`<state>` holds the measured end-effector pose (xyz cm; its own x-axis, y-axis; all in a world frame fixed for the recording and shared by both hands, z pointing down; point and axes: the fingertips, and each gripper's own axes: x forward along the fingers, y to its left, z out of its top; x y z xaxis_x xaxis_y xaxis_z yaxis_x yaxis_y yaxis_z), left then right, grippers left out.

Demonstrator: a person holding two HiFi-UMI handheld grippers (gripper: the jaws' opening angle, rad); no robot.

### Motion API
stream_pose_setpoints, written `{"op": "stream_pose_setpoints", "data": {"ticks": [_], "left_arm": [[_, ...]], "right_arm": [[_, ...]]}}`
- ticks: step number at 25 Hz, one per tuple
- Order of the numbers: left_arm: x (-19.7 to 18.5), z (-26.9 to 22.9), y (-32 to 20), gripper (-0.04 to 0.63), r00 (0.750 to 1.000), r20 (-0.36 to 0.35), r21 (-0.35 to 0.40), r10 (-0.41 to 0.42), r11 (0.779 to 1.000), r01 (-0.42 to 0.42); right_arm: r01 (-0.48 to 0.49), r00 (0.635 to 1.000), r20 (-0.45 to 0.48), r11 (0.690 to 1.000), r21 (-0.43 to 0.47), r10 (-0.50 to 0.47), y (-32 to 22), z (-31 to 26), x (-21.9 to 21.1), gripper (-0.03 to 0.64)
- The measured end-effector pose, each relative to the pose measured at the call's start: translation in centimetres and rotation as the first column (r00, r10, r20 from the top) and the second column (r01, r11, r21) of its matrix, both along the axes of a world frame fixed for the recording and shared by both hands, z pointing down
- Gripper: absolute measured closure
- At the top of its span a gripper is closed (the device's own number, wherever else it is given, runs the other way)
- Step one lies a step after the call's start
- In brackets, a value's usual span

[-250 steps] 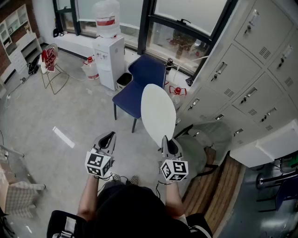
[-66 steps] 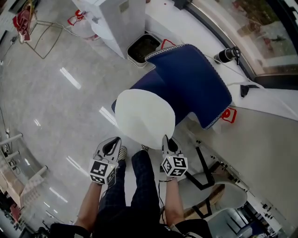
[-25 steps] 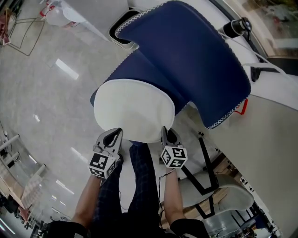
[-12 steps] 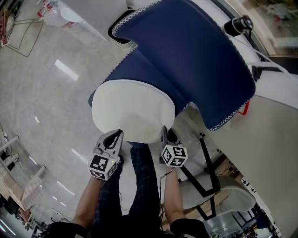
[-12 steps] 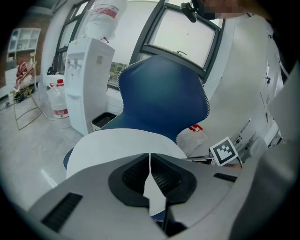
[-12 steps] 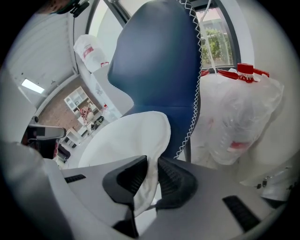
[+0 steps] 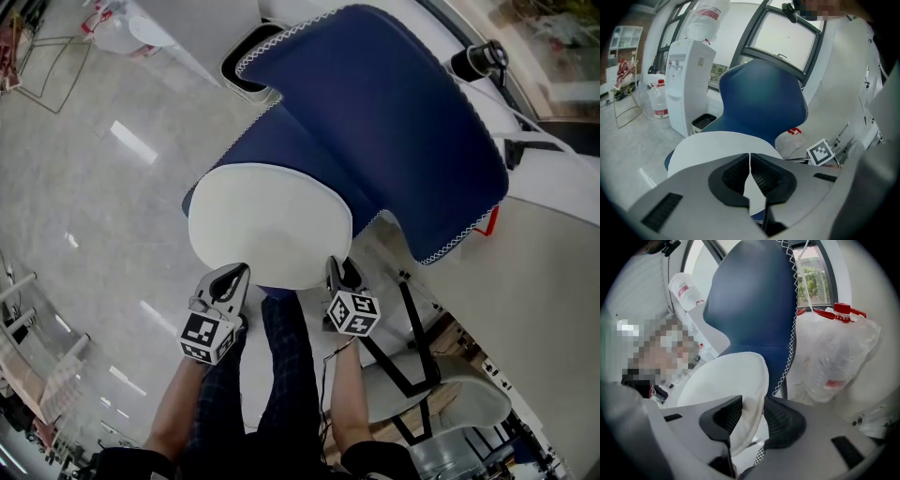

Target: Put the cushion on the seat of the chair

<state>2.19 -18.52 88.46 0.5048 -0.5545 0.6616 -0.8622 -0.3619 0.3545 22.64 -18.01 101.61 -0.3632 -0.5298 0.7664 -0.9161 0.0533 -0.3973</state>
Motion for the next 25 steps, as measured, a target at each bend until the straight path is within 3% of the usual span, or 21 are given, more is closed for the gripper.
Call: {"op": "stream_pose_setpoints", "data": {"ticks": [4, 10, 21, 25], "left_arm": [[0.1, -1.1, 0.0, 0.569, 1.000, -0.004, 0.013, 0.003, 1.000, -0.003], [0.3, -3.8, 0.2, 0.569, 1.000, 0.000, 0.041, 0.022, 0.999, -0.022], [0.7, -11.4, 0.9, 0.569, 0.999, -0.003, 0.124, 0.034, 0.992, -0.033], [-0.9, -15.2, 0.5, 0.569, 0.999, -0.001, 0.173, 0.045, 0.984, -0.044]], "right_arm": [[0.002, 1.000, 0.005, 1.000, -0.025, -0.002, 0.1, -0.7, 0.1, 0.457], [-0.016, 1.000, 0.003, 1.000, 0.015, 0.016, 0.1, -4.0, 0.8, 0.453], [0.035, 0.998, -0.062, 0.985, 0.168, -0.025, 0.1, -14.1, 0.6, 0.454], [0.051, 0.996, -0.079, 0.972, 0.229, -0.034, 0.1, -19.2, -1.3, 0.456]]}}
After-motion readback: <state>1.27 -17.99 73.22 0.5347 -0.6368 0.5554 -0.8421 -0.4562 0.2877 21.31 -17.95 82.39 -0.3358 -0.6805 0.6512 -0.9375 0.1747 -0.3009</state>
